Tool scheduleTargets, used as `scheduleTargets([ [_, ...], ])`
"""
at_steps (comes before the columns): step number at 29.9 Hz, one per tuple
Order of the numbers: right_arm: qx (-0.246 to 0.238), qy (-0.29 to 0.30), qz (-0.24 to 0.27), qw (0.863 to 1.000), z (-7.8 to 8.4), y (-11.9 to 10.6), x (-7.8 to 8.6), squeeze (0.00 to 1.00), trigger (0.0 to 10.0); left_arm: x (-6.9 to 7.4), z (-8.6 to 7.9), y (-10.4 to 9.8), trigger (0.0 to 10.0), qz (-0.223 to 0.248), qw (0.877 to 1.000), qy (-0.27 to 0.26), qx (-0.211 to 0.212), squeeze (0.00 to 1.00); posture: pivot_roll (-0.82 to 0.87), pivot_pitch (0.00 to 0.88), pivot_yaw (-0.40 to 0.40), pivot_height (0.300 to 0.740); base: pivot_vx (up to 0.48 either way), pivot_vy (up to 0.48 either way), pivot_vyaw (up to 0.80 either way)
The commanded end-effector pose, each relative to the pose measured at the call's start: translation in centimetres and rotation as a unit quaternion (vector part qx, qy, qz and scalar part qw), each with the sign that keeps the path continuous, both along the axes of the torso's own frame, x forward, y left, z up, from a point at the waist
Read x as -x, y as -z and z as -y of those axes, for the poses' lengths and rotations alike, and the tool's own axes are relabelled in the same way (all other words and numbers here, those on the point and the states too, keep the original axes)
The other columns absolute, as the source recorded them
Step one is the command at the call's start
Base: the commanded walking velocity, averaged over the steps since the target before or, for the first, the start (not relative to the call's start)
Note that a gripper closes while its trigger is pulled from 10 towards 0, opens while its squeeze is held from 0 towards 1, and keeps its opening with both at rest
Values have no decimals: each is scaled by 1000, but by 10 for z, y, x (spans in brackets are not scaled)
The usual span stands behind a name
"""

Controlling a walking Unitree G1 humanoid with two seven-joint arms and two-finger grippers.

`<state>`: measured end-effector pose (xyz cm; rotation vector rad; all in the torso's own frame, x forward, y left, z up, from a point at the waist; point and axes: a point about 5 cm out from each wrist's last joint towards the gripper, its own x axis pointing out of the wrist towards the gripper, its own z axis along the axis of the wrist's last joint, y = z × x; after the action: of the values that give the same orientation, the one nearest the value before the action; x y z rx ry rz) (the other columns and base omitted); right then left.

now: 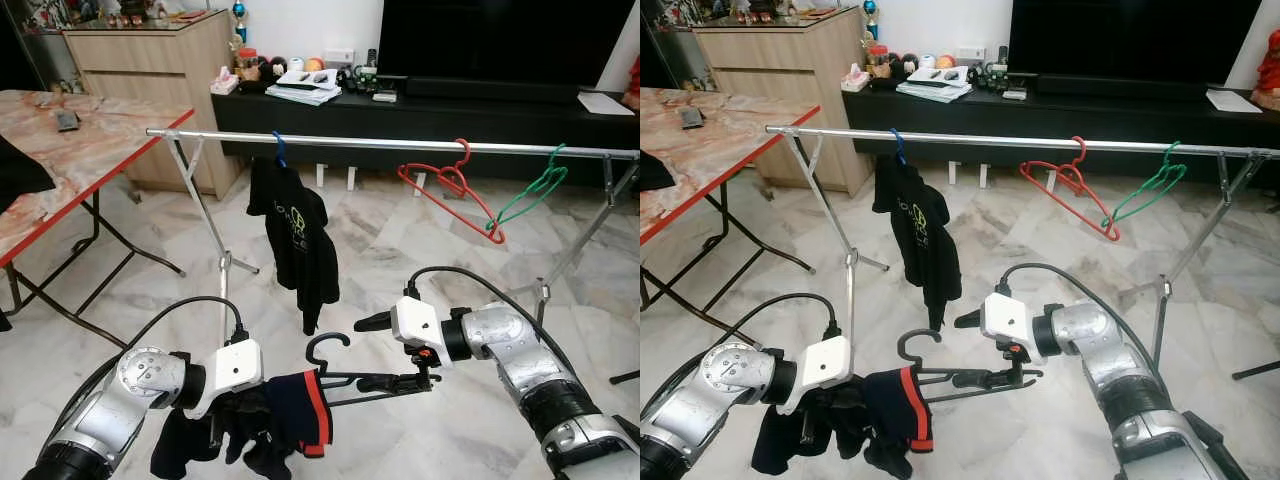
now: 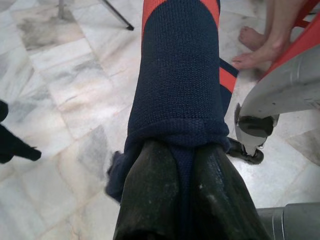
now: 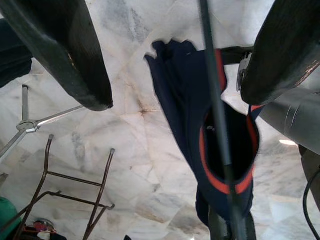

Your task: Hang hanger

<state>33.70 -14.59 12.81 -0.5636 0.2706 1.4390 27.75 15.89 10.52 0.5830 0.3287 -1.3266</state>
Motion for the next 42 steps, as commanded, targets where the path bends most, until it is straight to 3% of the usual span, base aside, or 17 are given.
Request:
scheduleTargets([
  [1,2,-8,5,1000,-4,-1,-2,0,10000,-2,5,-8,10000,10,1000,12,3,0,63,70,44,740,0,0,0],
  [17,-12,-11,-24,1000,-9,10,2,0,9961,-4,9,-12,10000,11,1000,13,7,0,66,43,41,740,0,0,0],
  [18,-10,-13,-28,999,-8,12,3,0,8196,-4,9,-12,10000,11,1000,12,8,0,66,43,41,740,0,0,0],
  [19,-9,-14,-31,999,-7,13,4,0,4157,-4,9,-12,10000,12,1000,12,8,0,65,36,40,740,0,0,0],
  [20,-9,-14,-31,999,-7,13,4,0,4157,-4,9,-12,10000,12,1000,12,8,0,65,36,40,740,0,0,0],
  [21,-9,-13,-32,999,-7,14,4,0,3373,-4,9,-12,10000,12,1000,11,8,0,65,36,40,740,0,0,0],
  [22,-10,-7,-32,999,-6,15,4,0,1961,-5,9,-12,10000,13,1000,11,9,0,65,36,40,740,0,0,0],
  [23,-10,-7,-32,999,-6,15,4,0,1961,-5,9,-12,10000,13,1000,11,9,0,65,36,40,740,0,0,0],
  [24,-10,-5,-34,999,-6,16,5,0,0,-5,9,-12,10000,13,1000,10,9,0,66,29,41,740,0,0,0],
  [42,-22,14,-53,998,-7,30,10,0,0,-7,12,-16,10000,16,1000,9,18,0,72,12,42,740,0,0,0],
])
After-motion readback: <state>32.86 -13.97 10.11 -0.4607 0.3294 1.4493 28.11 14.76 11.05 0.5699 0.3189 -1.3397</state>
